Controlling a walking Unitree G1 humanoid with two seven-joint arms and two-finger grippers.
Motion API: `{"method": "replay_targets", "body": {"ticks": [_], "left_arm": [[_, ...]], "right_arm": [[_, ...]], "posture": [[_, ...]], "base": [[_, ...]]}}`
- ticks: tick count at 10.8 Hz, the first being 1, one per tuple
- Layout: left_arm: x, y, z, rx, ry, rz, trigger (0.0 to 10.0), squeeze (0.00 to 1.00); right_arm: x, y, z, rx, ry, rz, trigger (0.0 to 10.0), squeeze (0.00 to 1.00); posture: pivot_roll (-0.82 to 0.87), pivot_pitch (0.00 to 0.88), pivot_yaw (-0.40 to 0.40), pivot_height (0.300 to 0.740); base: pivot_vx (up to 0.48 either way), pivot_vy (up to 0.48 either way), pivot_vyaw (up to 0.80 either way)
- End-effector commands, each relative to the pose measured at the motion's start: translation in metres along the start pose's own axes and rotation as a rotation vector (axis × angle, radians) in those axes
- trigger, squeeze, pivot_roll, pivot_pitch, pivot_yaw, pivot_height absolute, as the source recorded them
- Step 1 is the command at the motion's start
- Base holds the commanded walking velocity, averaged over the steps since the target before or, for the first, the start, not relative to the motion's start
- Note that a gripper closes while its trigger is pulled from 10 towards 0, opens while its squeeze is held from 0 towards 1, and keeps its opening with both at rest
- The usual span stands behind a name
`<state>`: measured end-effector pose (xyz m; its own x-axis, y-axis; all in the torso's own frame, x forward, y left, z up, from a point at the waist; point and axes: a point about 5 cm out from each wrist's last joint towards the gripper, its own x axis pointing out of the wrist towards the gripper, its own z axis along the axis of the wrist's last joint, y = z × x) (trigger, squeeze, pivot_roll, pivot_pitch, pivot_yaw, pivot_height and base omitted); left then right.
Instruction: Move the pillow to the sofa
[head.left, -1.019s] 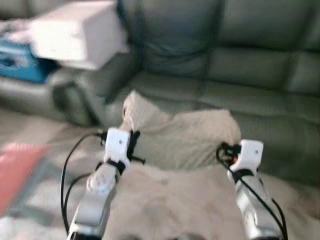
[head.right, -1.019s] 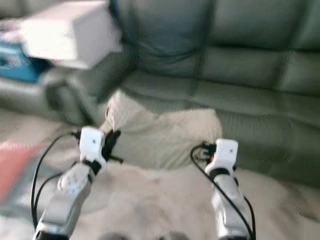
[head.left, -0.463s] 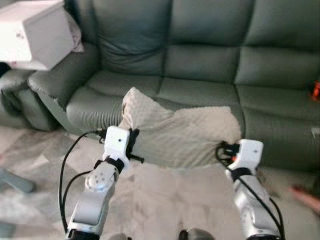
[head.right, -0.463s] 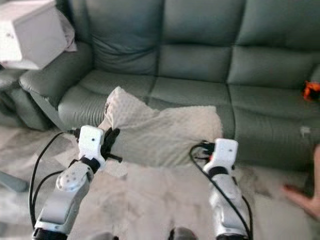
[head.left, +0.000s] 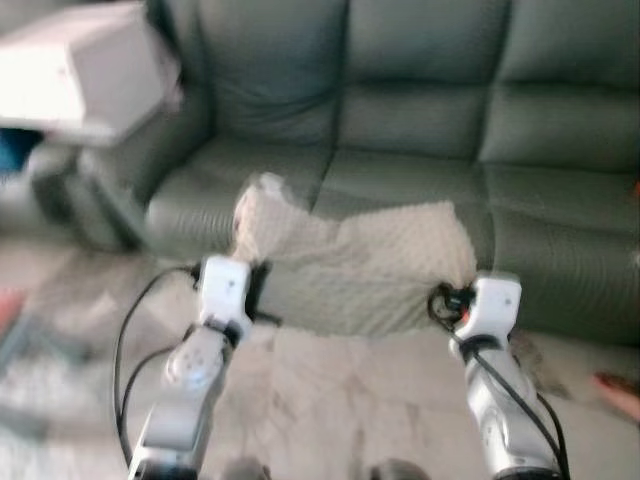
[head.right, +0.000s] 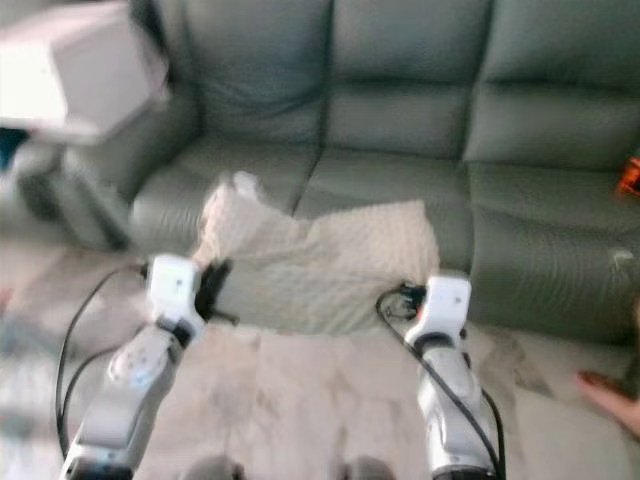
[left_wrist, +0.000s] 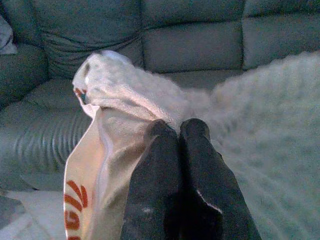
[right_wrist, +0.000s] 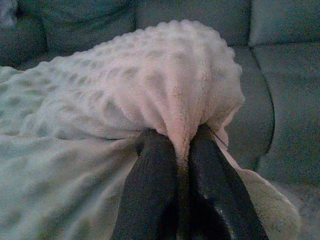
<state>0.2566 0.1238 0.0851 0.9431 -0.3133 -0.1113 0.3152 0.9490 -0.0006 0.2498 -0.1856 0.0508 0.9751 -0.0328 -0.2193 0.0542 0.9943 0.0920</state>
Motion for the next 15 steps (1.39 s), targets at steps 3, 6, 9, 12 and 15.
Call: {"method": "replay_targets", "body": {"ticks": [3, 6, 9, 12, 15], "left_arm": [[0.0022, 0.0014, 0.0116, 0.006, -0.046, -0.024, 10.0, 0.00], [0.0024, -0.0013, 0.0119, -0.001, -0.046, -0.037, 10.0, 0.00], [0.0001, -0.0002, 0.0077, 0.001, -0.034, -0.039, 10.0, 0.00], [-0.0040, 0.0024, 0.0026, 0.012, -0.014, -0.019, 10.0, 0.00], [-0.0044, 0.0004, 0.0022, 0.008, -0.009, -0.037, 10.0, 0.00]], "right_arm": [[0.0035, 0.0067, 0.0082, 0.004, -0.039, 0.019, 10.0, 0.00], [0.0034, 0.0075, 0.0073, 0.009, -0.036, 0.017, 10.0, 0.00], [0.0008, 0.0047, 0.0067, 0.007, -0.036, 0.010, 10.0, 0.00], [-0.0042, 0.0038, 0.0030, 0.002, -0.024, 0.012, 10.0, 0.00], [-0.0044, 0.0060, 0.0022, 0.006, -0.020, 0.013, 10.0, 0.00]], "posture": [[-0.04, 0.000, 0.040, 0.740], [-0.04, 0.000, 0.043, 0.740], [-0.04, 0.000, 0.045, 0.740], [-0.04, 0.000, 0.045, 0.740], [-0.04, 0.000, 0.050, 0.740]], "base": [[0.000, 0.000, -0.13], [0.164, 0.000, -0.67], [0.277, 0.000, -0.55], [0.276, 0.000, -0.13], [0.295, 0.000, -0.53]]}}
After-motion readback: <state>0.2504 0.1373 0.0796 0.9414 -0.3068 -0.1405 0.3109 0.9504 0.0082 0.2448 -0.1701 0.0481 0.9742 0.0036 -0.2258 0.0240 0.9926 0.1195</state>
